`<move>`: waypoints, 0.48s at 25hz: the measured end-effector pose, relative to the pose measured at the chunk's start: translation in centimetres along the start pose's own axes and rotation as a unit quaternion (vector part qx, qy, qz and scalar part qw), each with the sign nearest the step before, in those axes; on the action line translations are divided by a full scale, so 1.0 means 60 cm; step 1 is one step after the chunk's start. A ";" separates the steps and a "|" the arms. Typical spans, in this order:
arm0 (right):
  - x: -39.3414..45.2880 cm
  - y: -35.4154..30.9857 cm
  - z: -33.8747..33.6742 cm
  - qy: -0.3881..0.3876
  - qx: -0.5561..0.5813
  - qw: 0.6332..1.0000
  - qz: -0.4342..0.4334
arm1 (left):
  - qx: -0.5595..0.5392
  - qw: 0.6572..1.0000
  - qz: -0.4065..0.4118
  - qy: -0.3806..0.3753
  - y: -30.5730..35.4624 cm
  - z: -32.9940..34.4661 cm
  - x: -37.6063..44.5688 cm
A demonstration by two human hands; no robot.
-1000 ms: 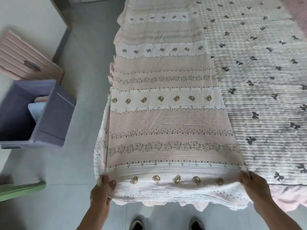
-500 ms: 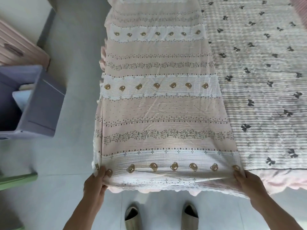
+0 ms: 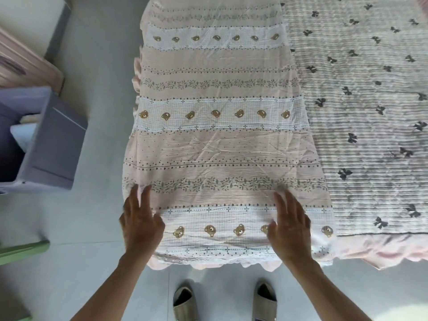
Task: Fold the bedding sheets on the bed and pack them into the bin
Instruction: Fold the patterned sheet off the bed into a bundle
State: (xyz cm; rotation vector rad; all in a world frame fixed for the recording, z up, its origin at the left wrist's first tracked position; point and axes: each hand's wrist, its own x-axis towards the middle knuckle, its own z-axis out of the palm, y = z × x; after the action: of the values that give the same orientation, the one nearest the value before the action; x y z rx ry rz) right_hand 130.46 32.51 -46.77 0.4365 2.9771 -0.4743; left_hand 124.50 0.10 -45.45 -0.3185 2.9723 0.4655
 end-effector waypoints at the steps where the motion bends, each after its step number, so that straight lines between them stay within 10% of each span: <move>1: 0.005 -0.016 0.014 -0.017 -0.012 0.999 -0.048 | 0.025 0.996 0.068 -0.057 0.011 0.003 0.004; 8: -0.044 0.000 -0.016 -0.233 -0.082 0.968 -0.050 | 0.151 0.922 -0.005 -0.356 -0.016 -0.060 -0.015; 12: -0.008 -0.074 -0.140 -0.238 -0.053 0.964 -0.105 | 0.120 0.949 0.028 -0.291 0.110 -0.222 0.002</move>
State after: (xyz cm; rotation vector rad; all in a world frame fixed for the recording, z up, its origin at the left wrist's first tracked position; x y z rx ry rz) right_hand 129.22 31.02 -37.44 -0.0100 2.5692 -0.3708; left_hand 121.84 2.02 -30.98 -0.0524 2.4230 0.1570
